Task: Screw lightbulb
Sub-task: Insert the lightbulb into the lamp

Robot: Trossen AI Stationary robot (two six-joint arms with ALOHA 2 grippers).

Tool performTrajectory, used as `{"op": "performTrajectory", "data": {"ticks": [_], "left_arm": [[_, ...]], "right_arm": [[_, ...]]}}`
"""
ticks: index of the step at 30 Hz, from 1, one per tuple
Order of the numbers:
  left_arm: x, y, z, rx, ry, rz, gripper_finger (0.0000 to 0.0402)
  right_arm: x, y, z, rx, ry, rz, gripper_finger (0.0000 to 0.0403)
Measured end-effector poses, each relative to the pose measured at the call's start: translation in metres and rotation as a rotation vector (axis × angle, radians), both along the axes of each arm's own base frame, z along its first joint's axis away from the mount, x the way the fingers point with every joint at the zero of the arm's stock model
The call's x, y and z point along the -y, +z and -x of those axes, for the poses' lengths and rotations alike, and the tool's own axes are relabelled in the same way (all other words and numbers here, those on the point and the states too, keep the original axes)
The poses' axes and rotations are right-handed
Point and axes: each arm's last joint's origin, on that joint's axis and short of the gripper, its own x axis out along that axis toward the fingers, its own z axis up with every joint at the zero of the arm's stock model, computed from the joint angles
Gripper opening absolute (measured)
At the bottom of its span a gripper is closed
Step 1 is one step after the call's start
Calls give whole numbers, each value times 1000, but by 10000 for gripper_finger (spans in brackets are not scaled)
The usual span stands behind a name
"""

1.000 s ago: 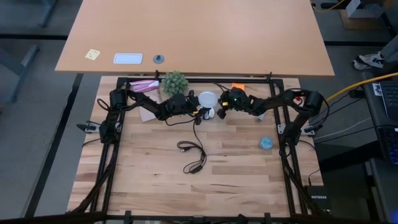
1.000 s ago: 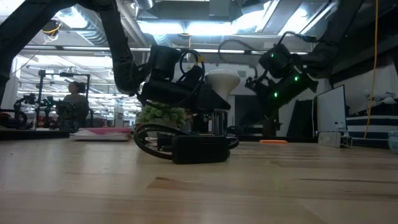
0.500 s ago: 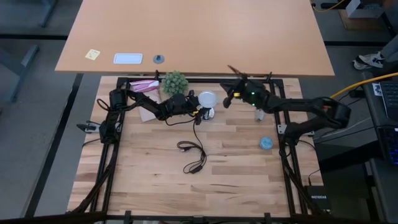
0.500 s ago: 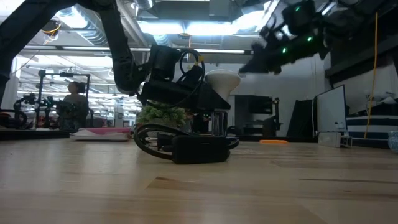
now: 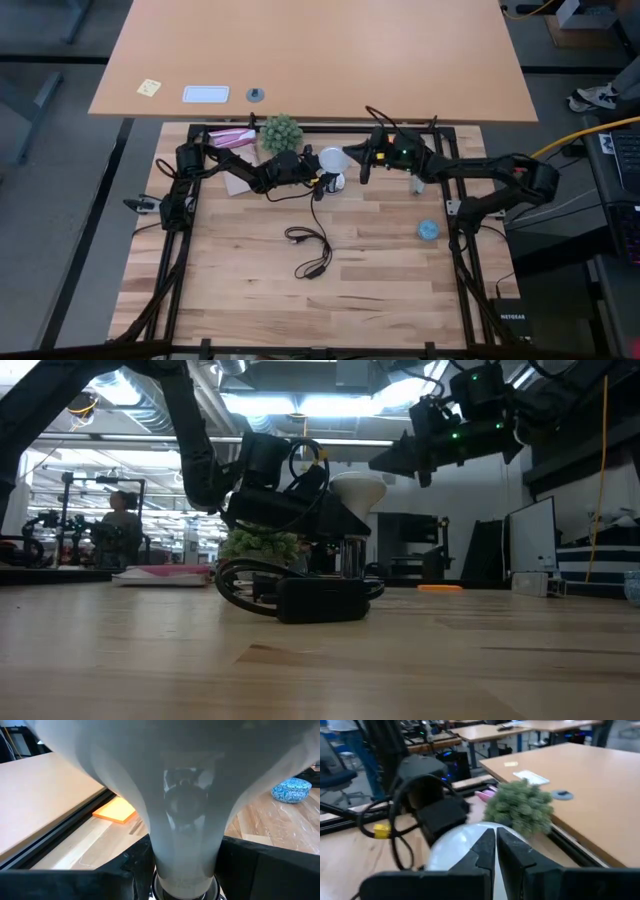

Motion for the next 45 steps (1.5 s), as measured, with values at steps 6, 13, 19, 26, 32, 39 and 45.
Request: {"op": "performTrajectory", "data": {"ticks": [6,13,19,26,32,39,45], "left_arm": [[0,0,0,0,0,0,162],[0,0,0,2,3,-1,162],[0,1,0,2,4,-1,162],[0,2,0,4,4,3,162],[-1,6,1,20,7,12,162],[0,15,4,-9,10,22,162],[1,23,7,-58,12,44,162]], "right_arm": [[-12,-4,-14,16,46,22,24],[-8,-11,-27,-37,29,5,24],[-4,-22,-35,-58,18,-4,24],[-4,-25,-35,-67,18,-13,24],[-5,-26,-35,-69,43,-20,24],[-6,-27,-35,-69,68,-27,24],[-6,-28,-35,-72,68,-28,24]]}}
